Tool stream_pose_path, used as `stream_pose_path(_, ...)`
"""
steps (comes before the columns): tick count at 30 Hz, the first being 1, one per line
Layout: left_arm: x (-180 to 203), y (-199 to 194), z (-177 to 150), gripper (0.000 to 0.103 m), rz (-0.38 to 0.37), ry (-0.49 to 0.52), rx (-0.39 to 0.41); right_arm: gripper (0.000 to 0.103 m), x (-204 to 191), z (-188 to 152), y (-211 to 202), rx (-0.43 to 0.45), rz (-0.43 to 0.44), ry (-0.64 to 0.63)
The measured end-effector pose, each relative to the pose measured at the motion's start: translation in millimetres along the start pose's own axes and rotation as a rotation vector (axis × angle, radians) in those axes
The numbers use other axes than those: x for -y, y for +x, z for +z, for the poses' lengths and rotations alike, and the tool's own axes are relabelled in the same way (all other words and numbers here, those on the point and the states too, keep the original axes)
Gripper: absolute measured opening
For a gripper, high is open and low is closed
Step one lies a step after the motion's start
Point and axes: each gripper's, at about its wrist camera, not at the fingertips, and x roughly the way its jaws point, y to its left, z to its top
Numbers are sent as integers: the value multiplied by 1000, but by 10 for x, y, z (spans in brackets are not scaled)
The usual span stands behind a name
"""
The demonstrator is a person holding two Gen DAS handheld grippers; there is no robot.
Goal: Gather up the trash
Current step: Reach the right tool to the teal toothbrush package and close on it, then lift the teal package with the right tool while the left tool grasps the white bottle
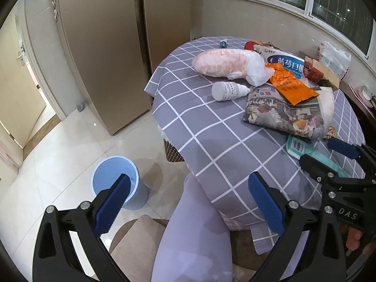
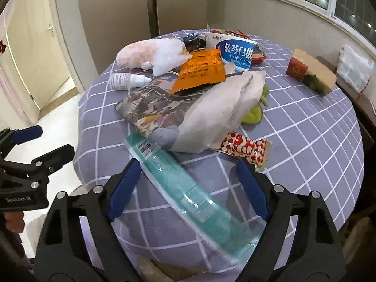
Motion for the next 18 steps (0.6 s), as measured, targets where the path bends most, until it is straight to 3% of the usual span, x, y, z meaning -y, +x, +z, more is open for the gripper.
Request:
stream_pose_path(3, -15, 19, 7, 98, -1, -5, -4, 66, -40, -29, -32, 0, 25, -29)
stream_pose_path(5, -27, 15, 11, 98, 1, -9, -3, 37, -87, -44, -72, -1, 40, -35)
stream_pose_path(7, -44, 4, 17, 98, -3, -12, -1, 23, -103, -51, -121, -11, 50, -19)
stream_pose_path(10, -57, -22, 10, 98, -2, -13, 7, 14, -82, -48, -165, -17, 82, 26)
stream_pose_path(18, -124, -126, -14, 98, -11, -25, 32, 11, -197, -43, -200, -8, 66, 17)
